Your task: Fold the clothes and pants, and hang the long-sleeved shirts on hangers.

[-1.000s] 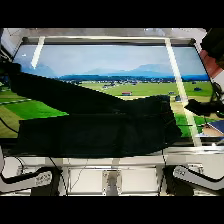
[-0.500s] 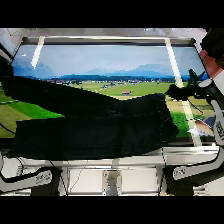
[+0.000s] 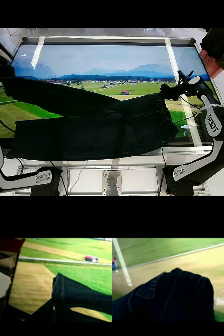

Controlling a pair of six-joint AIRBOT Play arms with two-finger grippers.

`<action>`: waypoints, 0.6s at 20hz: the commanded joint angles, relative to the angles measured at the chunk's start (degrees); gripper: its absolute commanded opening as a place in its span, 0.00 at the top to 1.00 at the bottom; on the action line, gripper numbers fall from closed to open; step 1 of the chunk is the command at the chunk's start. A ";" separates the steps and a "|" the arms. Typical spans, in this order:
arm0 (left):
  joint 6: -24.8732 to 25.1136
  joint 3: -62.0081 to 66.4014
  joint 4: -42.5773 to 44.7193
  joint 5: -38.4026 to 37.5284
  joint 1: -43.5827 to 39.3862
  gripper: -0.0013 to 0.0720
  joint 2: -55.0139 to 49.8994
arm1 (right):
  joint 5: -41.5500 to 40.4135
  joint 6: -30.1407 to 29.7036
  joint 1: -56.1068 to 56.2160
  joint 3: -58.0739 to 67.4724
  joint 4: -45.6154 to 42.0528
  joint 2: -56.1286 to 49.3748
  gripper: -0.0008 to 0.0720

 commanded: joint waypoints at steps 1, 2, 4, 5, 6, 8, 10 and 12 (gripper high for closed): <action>0.07 0.02 -0.13 -1.22 0.07 0.96 -1.60 | 4.55 0.57 -1.33 3.39 -0.70 -0.26 0.39; 0.07 0.02 -0.13 -1.16 0.07 0.95 -1.79 | 5.79 1.88 -1.73 4.83 -2.32 -0.26 0.40; 0.04 0.02 -0.13 -1.09 0.07 0.96 -1.90 | 6.86 4.26 -1.73 5.99 -6.25 -0.26 0.47; 0.04 0.02 -0.15 -1.09 0.07 0.95 -1.90 | 7.02 5.05 -1.68 5.97 -7.41 -0.35 0.47; 0.04 0.02 -0.13 -1.11 0.07 0.96 -1.90 | 7.13 5.49 -1.60 5.90 -8.02 -0.42 0.47; 0.02 0.02 -0.15 -1.07 0.07 0.96 -1.92 | 7.10 5.95 -1.40 5.90 -8.15 -0.42 0.48; 0.02 0.02 -0.13 -1.09 0.07 0.96 -1.92 | 7.13 6.60 -0.87 5.92 -9.35 -0.44 0.56; 0.04 0.02 -0.13 -1.07 0.07 0.96 -1.92 | 7.82 6.60 -0.24 5.92 -10.45 -0.57 0.56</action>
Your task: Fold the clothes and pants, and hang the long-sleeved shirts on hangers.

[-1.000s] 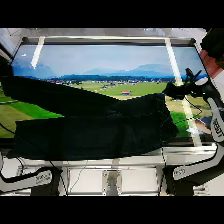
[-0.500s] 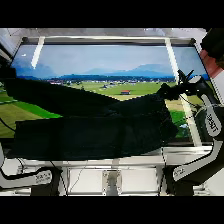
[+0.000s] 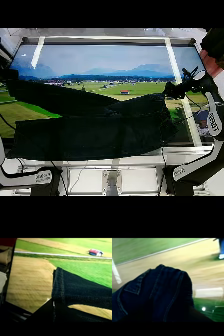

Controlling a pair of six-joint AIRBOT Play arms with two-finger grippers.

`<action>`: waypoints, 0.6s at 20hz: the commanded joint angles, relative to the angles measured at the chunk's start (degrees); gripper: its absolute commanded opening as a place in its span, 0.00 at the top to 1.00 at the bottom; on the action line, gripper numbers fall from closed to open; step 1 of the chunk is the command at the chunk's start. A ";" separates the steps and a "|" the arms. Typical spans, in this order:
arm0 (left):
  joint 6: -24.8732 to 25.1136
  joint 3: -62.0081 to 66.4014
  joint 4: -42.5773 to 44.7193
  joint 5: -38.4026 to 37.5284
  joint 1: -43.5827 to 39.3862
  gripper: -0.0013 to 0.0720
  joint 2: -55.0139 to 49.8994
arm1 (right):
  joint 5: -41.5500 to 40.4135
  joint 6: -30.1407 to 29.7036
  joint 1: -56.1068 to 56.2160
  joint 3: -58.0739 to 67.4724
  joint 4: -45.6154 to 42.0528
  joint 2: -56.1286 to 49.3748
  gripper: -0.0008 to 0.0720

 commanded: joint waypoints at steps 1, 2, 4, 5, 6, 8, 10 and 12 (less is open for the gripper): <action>0.02 0.02 0.02 0.00 0.07 0.96 -0.09 | 1.70 0.79 1.01 0.17 -2.10 -0.31 0.56; 0.02 0.02 0.02 0.00 0.07 0.96 -0.15 | 2.43 0.79 1.25 0.17 -2.23 -0.55 0.56; 0.02 0.02 0.00 0.00 0.07 0.96 -0.28 | 2.78 0.96 1.90 0.17 -2.05 -0.90 0.56; 0.02 0.02 0.00 0.00 0.07 0.96 -0.35 | 2.60 1.07 2.43 0.17 -2.05 -0.92 0.57; 0.02 0.02 0.00 0.00 0.07 0.96 -0.48 | 2.34 1.29 2.99 0.17 -2.05 -0.94 0.57; 0.13 0.02 -0.22 0.00 0.07 0.96 -0.81 | 1.77 2.36 3.65 0.17 -2.03 -1.29 0.79; 1.68 0.02 -1.95 0.11 0.52 0.96 -1.44 | 0.76 2.71 3.85 0.20 -2.29 -1.57 0.95; 1.53 0.02 -3.02 0.79 1.95 0.96 -2.40 | -0.07 3.26 3.41 0.24 -3.82 -1.57 0.95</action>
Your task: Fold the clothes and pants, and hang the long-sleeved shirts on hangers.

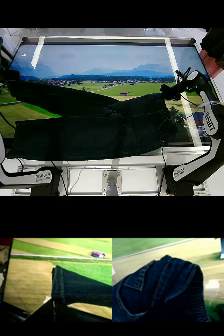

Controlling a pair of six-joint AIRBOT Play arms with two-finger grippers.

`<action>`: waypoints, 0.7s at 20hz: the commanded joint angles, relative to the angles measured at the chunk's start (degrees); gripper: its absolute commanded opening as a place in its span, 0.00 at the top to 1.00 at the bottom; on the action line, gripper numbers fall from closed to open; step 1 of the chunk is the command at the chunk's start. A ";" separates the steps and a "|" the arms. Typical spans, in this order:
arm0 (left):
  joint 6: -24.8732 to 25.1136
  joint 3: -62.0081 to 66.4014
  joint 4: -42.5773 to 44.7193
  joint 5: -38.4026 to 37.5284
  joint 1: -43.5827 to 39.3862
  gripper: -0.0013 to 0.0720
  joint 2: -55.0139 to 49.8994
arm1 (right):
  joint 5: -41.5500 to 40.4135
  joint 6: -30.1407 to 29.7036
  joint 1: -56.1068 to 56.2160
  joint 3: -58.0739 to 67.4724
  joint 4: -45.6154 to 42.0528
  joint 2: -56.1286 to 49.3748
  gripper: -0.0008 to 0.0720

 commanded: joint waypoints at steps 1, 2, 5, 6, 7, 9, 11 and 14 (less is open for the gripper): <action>0.52 0.02 -1.60 1.27 2.12 0.96 -1.36 | -1.38 1.66 -0.57 0.07 -2.45 -0.22 0.95; -0.20 0.02 -1.60 2.23 3.45 0.96 -1.70 | -1.40 2.14 -1.51 0.07 -3.52 -0.22 0.95; -4.68 0.02 -6.62 6.69 9.18 0.96 -2.01 | -0.98 4.87 -5.27 0.07 -6.78 -0.15 0.95; -5.11 0.02 -10.88 8.35 11.74 0.96 -2.03 | -0.87 5.14 -6.47 0.07 -7.21 -0.13 0.95; -5.77 0.02 -15.32 9.88 14.27 0.96 -2.12 | -0.90 5.29 -7.63 0.07 -7.41 -0.13 0.95; -6.08 0.02 -22.40 11.61 17.97 0.96 -2.78 | -1.29 5.29 -8.92 0.07 -8.22 -0.13 0.95; -6.01 0.02 -28.02 12.79 19.76 0.96 -4.22 | -3.54 5.27 -9.22 0.07 -8.61 -0.11 0.95; -5.88 0.02 -32.35 14.64 19.58 0.96 -7.41 | -8.74 6.29 -9.07 0.07 -8.28 -0.13 0.95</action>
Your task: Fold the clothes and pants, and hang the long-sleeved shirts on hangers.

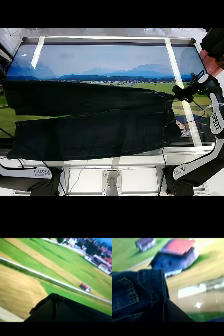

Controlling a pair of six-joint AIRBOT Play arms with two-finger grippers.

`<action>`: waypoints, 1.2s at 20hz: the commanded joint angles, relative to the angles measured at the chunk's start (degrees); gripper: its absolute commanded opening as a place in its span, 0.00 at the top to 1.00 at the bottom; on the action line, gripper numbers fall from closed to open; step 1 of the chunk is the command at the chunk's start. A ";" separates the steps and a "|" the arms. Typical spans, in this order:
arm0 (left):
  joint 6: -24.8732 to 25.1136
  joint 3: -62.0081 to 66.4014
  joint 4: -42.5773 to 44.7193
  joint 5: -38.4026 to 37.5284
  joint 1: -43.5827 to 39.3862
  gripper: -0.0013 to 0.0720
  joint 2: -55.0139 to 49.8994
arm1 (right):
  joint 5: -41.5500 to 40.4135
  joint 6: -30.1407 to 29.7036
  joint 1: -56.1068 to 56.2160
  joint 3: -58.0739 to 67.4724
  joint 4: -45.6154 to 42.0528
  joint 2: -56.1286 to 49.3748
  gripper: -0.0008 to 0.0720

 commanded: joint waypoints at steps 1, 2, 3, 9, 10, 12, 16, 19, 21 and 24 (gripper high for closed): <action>-0.33 0.02 -9.90 3.19 1.05 0.96 -4.00 | -5.42 0.98 -0.44 0.07 -0.50 0.04 0.95; -0.31 0.02 -11.78 3.48 0.81 0.96 -5.64 | -6.08 0.96 -0.46 0.07 -0.55 0.00 0.95; -0.33 0.02 -13.03 3.54 0.33 0.96 -7.41 | -6.34 0.85 -0.46 0.07 -0.57 -0.04 0.95; -0.83 0.04 -11.91 4.33 -0.90 0.96 -12.39 | -6.45 -1.27 -0.50 2.23 0.96 0.13 0.53; -1.99 0.04 -10.43 4.72 -0.90 0.96 -12.37 | -6.58 -1.70 -0.50 3.43 2.14 0.13 0.53; -2.84 0.04 -8.98 5.22 -0.90 0.96 -12.44 | -6.64 -2.21 -0.48 5.22 4.96 0.02 0.53; -1.05 0.07 -8.98 4.24 -0.92 0.94 -12.41 | -6.49 -2.01 -0.48 5.46 6.80 -0.24 0.53; 0.26 0.07 -8.98 2.45 -0.90 0.78 -12.41 | -5.79 0.52 -0.09 5.46 6.75 -0.98 0.59; 2.82 0.07 -8.96 0.09 -0.90 0.46 -12.41 | -4.85 1.03 0.52 5.46 6.62 -2.10 0.69; 4.87 0.07 -3.28 -7.10 -0.85 0.33 -12.37 | -0.72 3.54 0.28 5.46 1.62 -3.43 0.78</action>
